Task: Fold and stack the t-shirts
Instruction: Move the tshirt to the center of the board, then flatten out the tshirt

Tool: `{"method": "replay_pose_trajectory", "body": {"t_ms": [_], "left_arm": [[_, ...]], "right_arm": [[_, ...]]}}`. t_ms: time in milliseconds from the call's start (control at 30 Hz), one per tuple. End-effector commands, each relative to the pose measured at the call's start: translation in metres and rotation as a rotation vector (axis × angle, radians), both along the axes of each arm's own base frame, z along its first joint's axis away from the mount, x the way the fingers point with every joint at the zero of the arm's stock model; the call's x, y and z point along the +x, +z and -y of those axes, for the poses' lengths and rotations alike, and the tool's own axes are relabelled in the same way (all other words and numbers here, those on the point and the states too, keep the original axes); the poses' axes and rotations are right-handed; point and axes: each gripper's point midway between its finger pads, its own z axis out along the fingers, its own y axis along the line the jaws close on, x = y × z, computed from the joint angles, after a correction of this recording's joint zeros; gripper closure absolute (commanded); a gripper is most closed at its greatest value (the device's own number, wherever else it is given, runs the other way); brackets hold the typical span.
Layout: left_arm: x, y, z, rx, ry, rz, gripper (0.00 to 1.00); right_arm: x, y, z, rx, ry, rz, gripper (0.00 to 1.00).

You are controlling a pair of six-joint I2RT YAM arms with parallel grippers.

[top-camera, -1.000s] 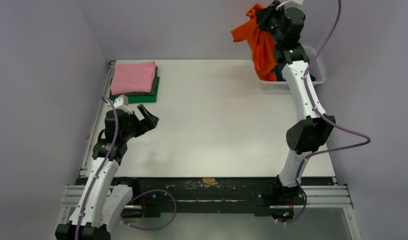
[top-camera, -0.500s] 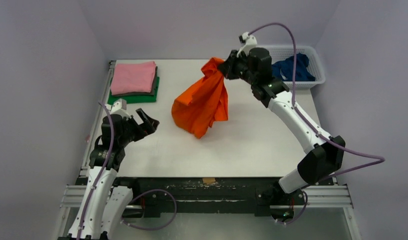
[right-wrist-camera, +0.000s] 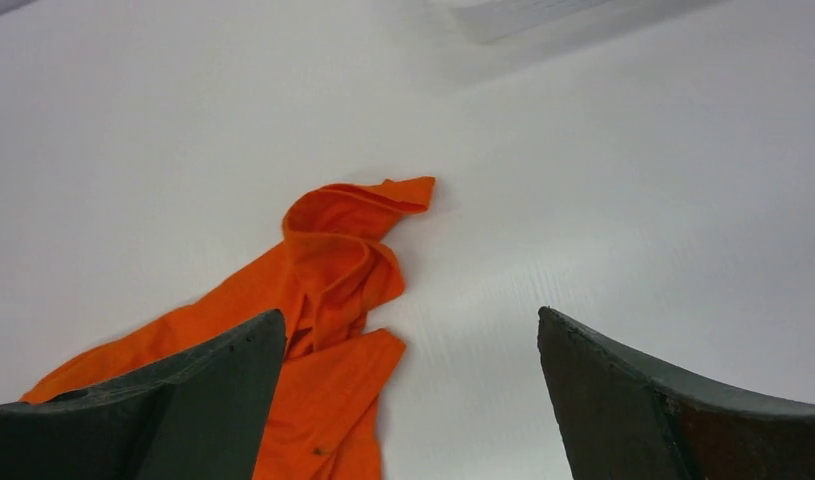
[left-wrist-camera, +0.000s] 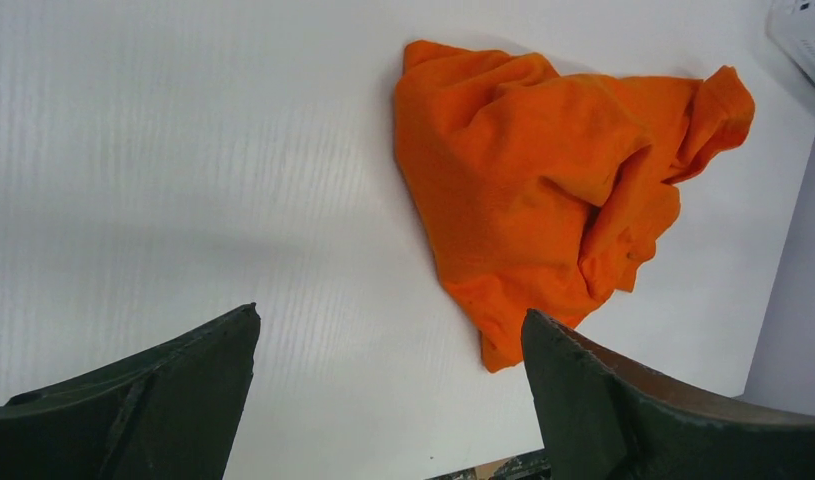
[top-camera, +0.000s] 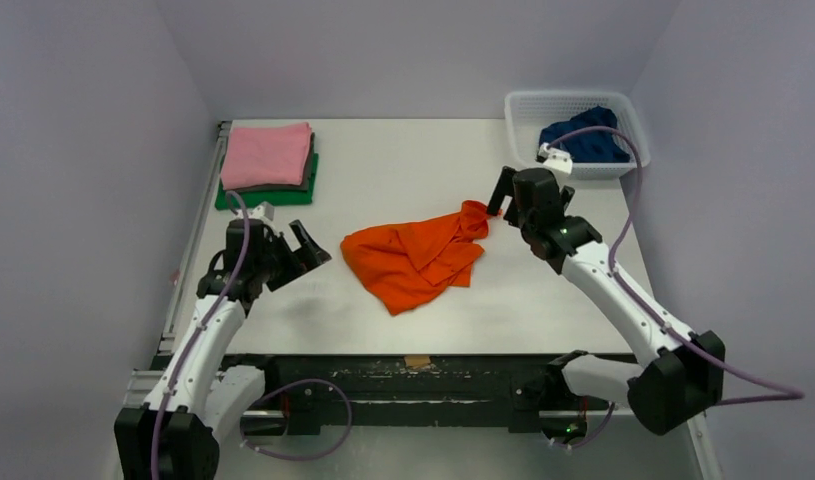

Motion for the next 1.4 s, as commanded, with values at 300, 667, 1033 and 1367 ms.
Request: {"method": "replay_pose_trajectory", "body": {"t_ms": [300,667,1033,1367], "left_arm": [[0.071,-0.029,0.036,-0.048,-0.101,-0.079,0.02],[0.104,-0.062,0.085,-0.12,-0.243,-0.173,0.24],[0.111,-0.029,0.095,-0.104,-0.285,-0.058,1.0],[0.045,0.119,0.052,-0.015,-0.174,0.382,1.0]], "right_arm": [[-0.013,-0.051,-0.081,0.165,0.37,-0.044,0.1],[0.072,-0.104,-0.092,0.063,0.184,-0.111,0.28],[0.086,-0.111,-0.065,-0.049,0.036,-0.086,0.98],[0.018,0.045,-0.059,0.107,0.227,0.172,1.0]]}}
